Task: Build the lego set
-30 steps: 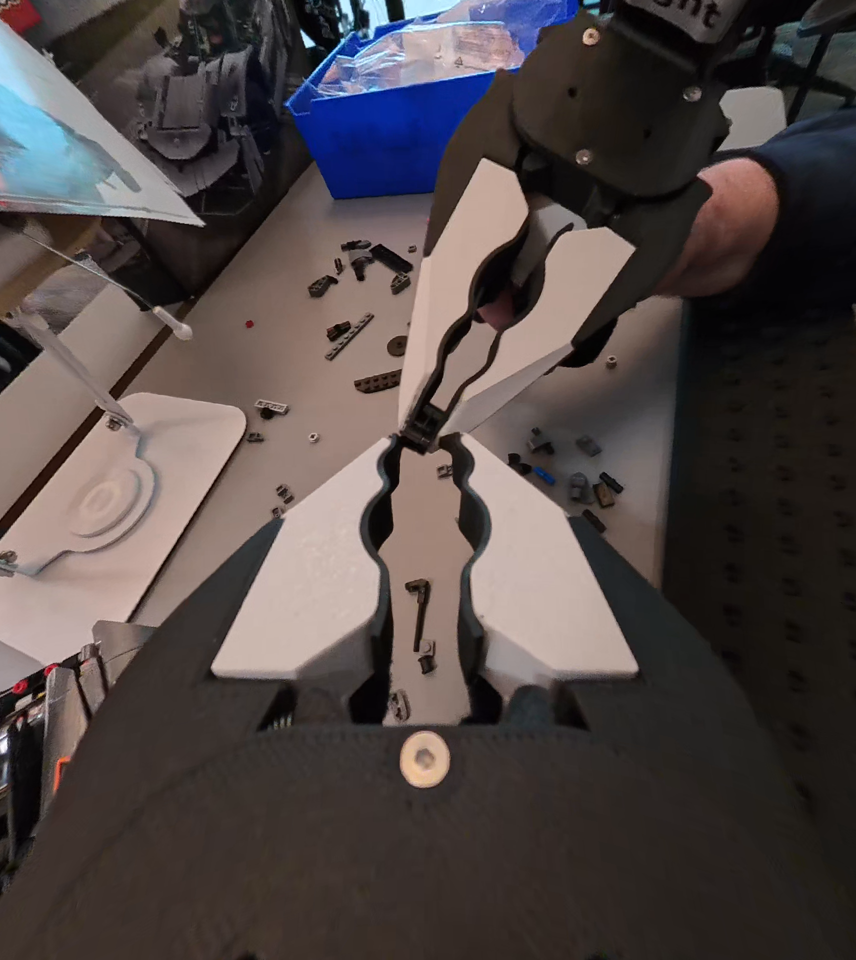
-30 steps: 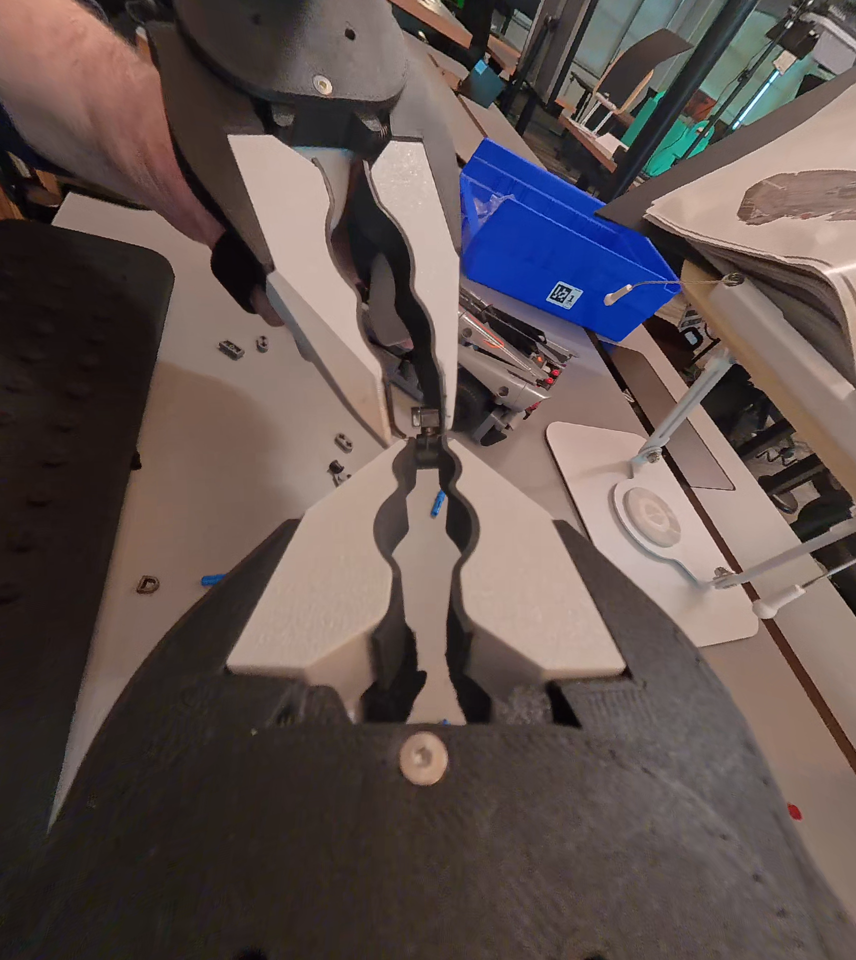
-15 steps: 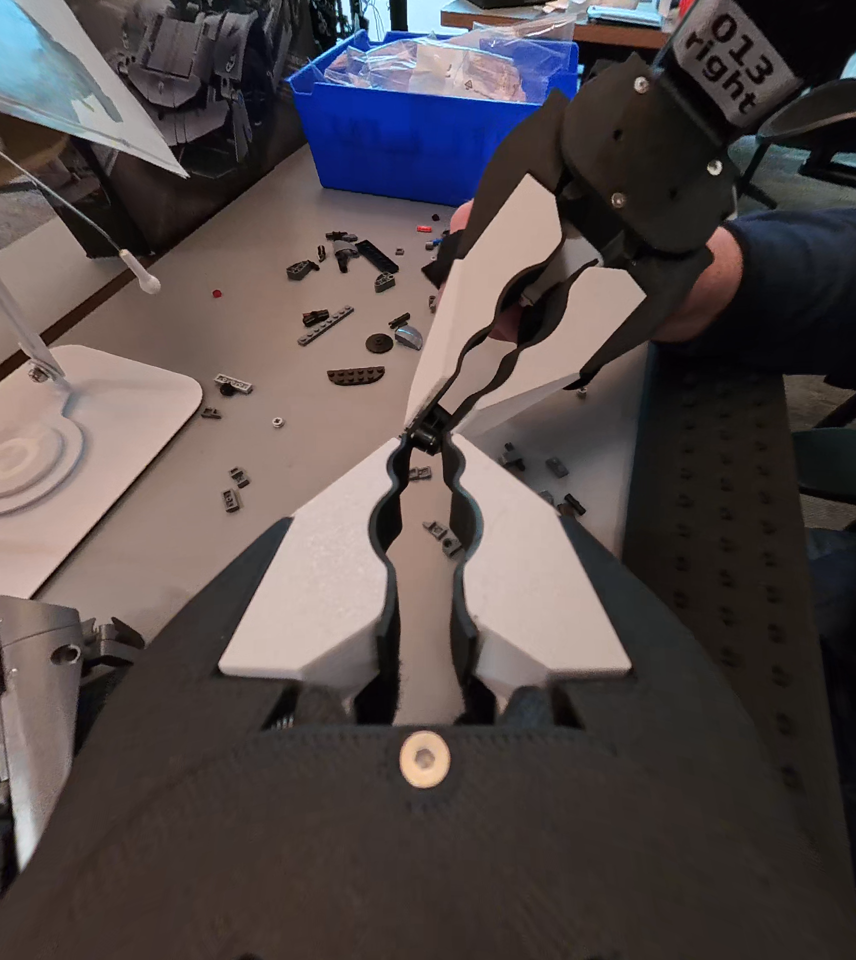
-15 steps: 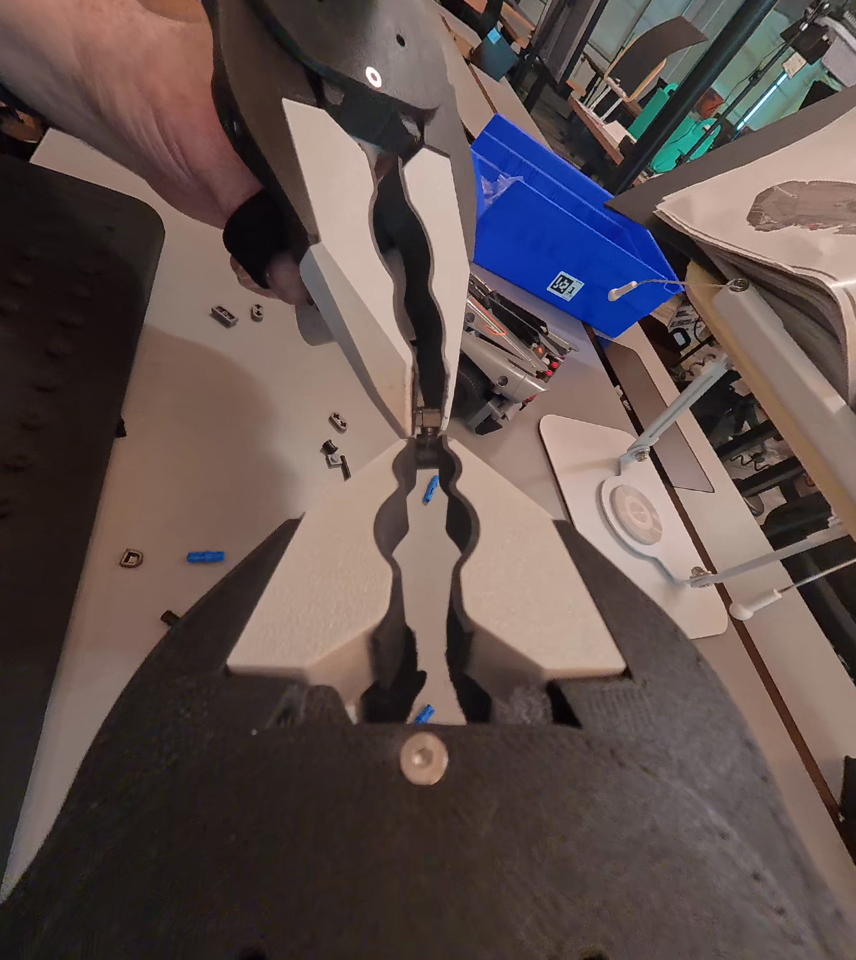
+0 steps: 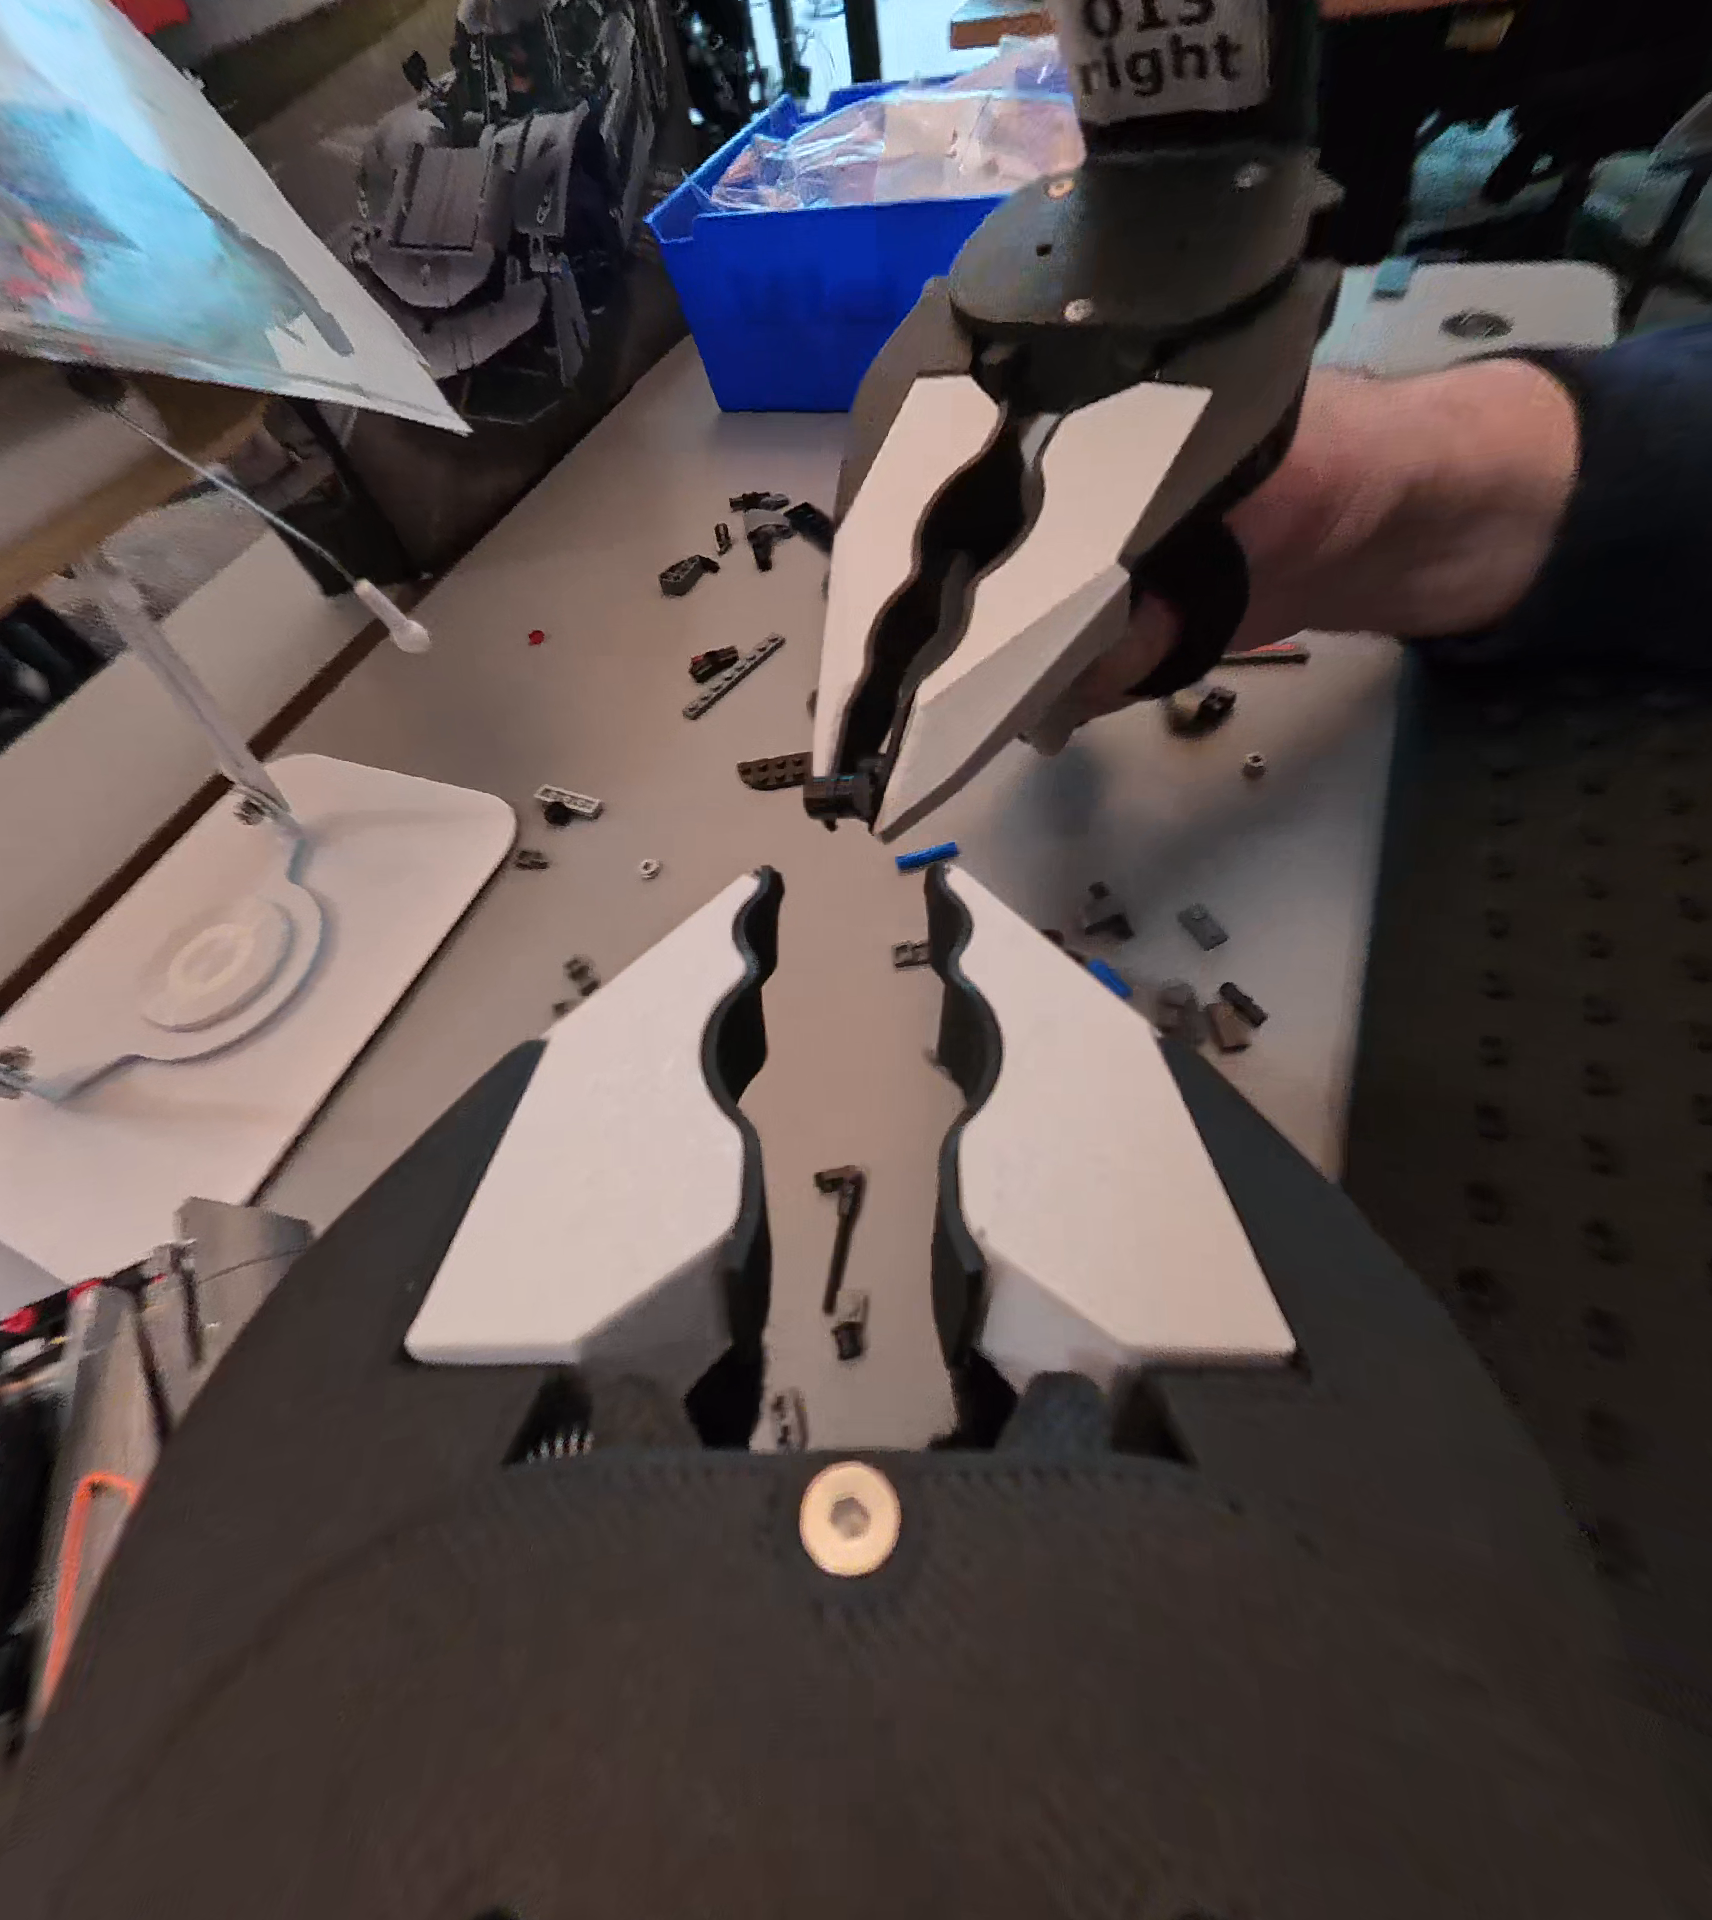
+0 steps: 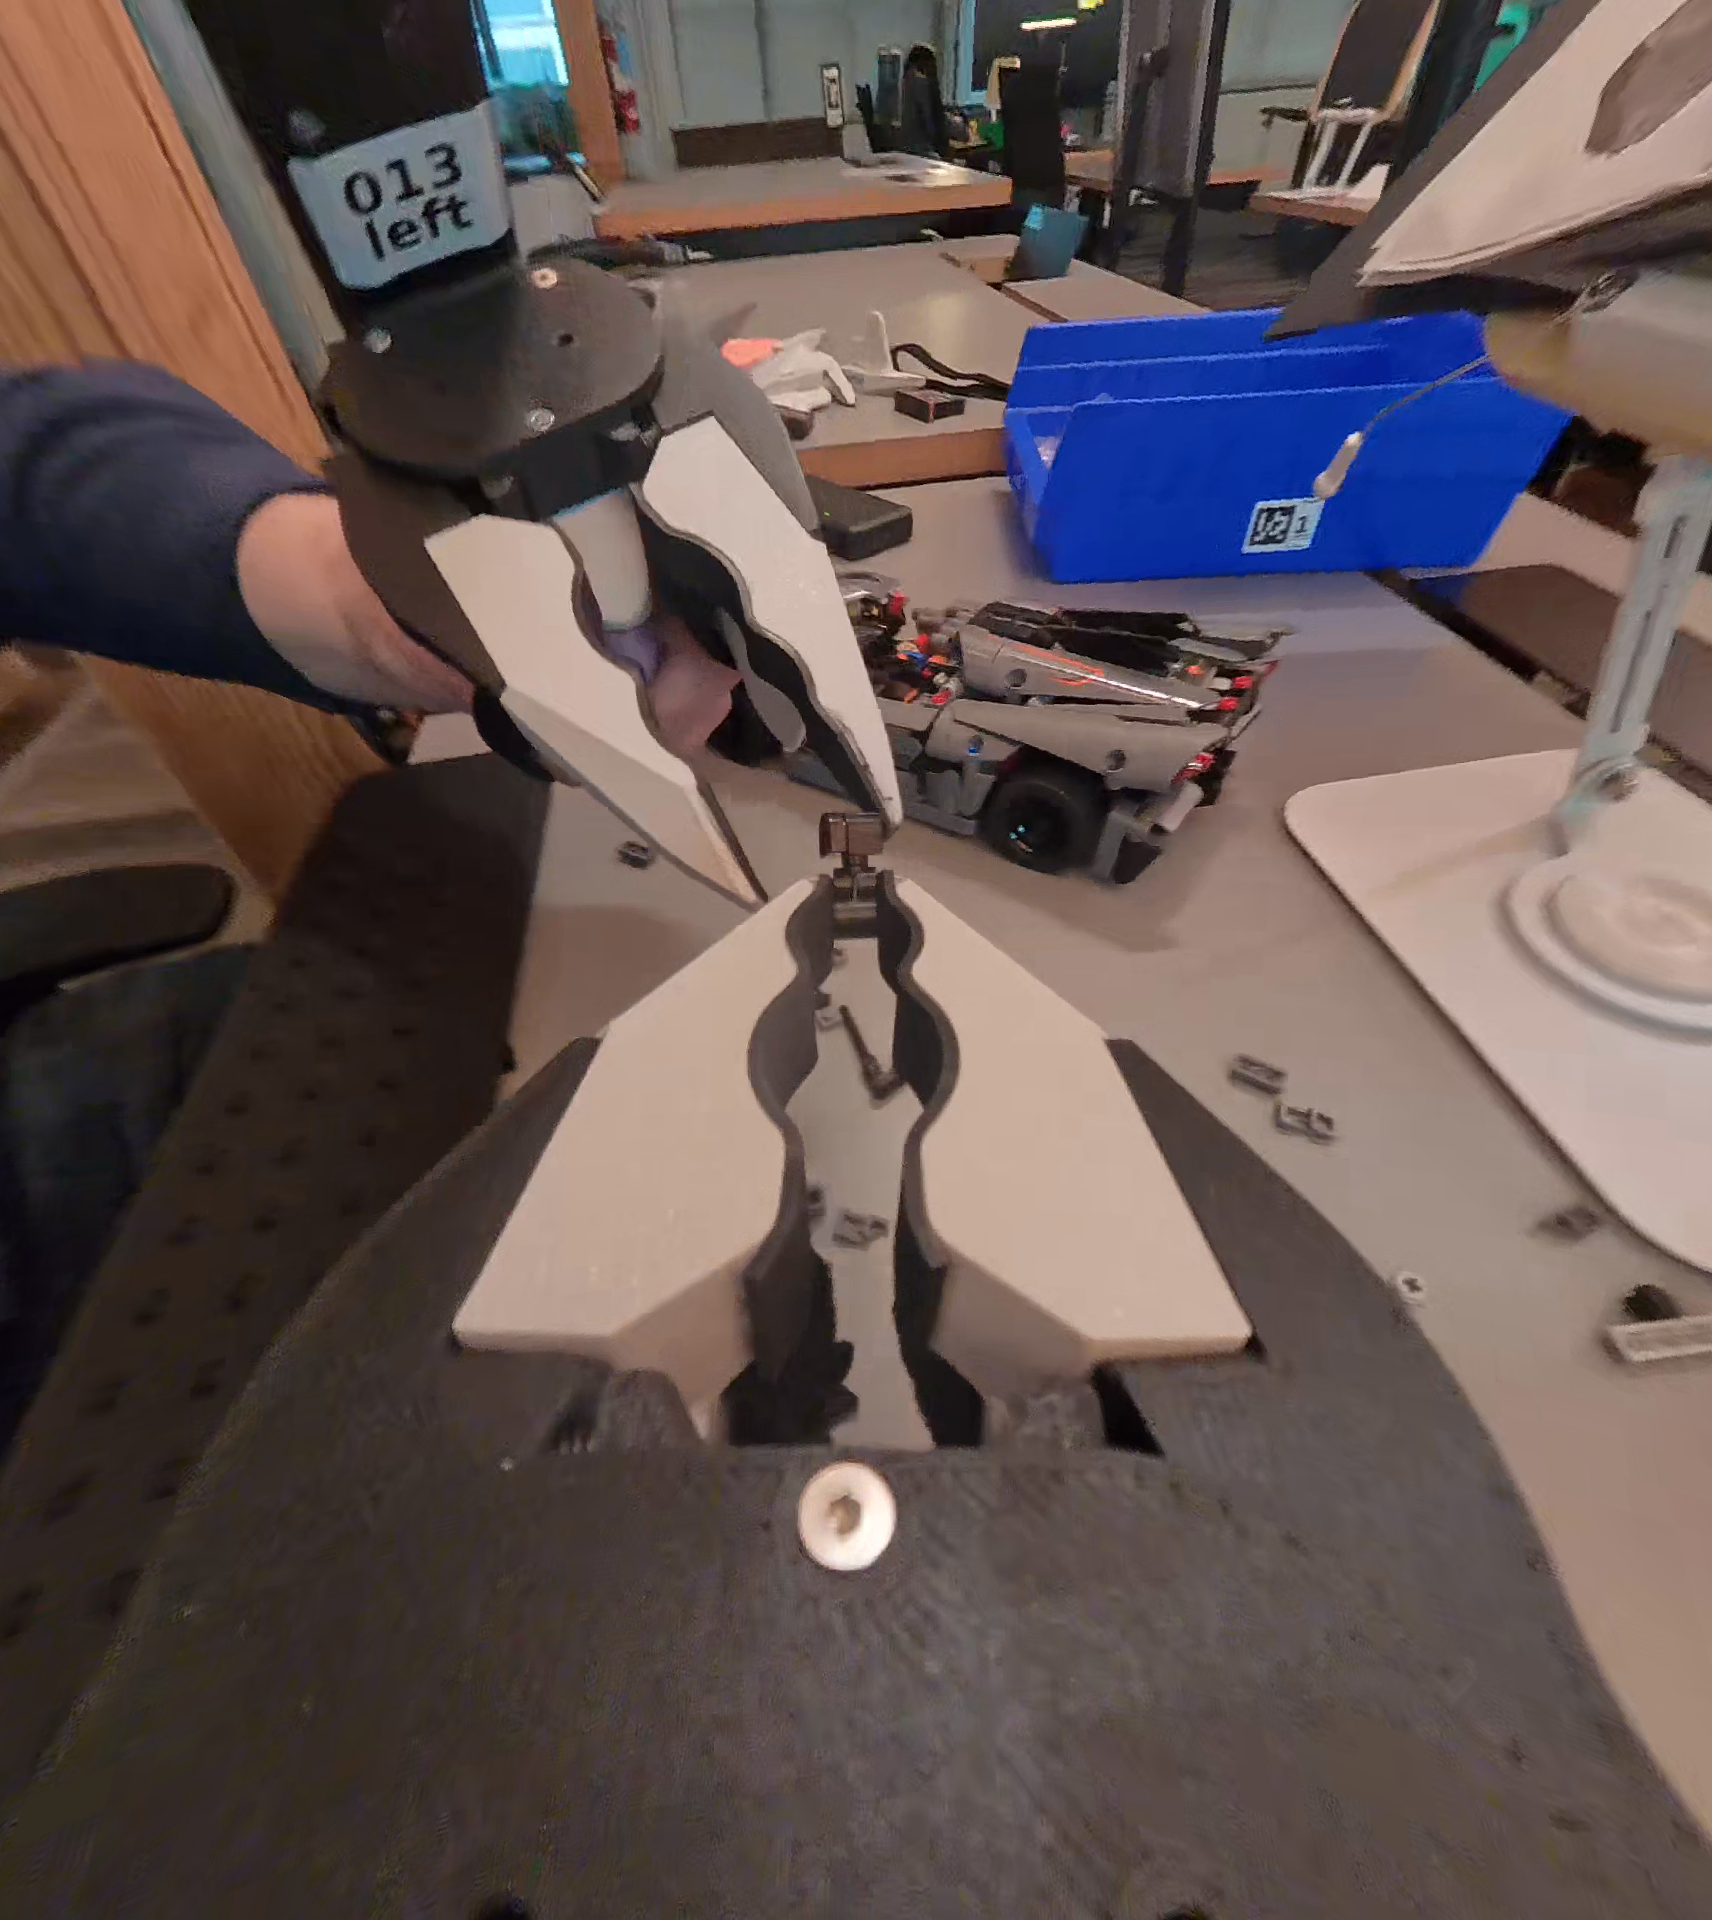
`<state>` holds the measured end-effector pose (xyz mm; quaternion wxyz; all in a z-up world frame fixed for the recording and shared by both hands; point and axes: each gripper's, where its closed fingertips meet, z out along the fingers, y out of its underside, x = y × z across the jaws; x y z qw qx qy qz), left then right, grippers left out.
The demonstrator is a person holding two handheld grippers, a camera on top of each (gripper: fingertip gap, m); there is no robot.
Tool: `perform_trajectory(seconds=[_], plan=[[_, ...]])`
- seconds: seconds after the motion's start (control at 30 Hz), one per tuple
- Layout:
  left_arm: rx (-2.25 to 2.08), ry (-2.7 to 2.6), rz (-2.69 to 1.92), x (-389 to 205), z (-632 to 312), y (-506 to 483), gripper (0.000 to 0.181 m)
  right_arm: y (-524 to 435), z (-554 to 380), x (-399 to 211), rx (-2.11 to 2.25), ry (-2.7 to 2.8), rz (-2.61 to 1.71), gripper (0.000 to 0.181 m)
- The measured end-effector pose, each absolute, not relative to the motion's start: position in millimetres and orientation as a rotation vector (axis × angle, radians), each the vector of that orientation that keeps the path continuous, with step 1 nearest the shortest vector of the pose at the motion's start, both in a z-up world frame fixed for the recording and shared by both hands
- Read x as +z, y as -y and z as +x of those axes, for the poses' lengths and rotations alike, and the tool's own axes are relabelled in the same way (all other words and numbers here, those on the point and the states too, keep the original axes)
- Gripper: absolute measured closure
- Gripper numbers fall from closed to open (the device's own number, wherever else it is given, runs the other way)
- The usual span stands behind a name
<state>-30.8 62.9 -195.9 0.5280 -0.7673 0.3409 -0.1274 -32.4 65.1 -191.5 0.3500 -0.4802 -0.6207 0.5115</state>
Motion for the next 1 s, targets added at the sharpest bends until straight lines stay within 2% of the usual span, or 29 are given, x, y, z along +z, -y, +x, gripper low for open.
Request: perform_trajectory(seconds=[0.27, 0.47, 1.0], plan=[[-0.089, -0.948, -1.769, -194.7, -22.7, -59.4, 0.156, -57.3, -33.2, -200.2, 1.367, 1.663, -1.273, 0.176], [-0.297, -0.894, -1.805, -194.0, -22.9, -56.4, 0.171, -50.3, -32.0, -202.1, 1.292, 1.728, -1.194, 0.176], [-0.341, -0.97, -1.77, -190.1, -15.5, -47.1, 0.172, -39.4, -26.1, -197.3, 1.436, 1.764, -1.167, 0.176]])
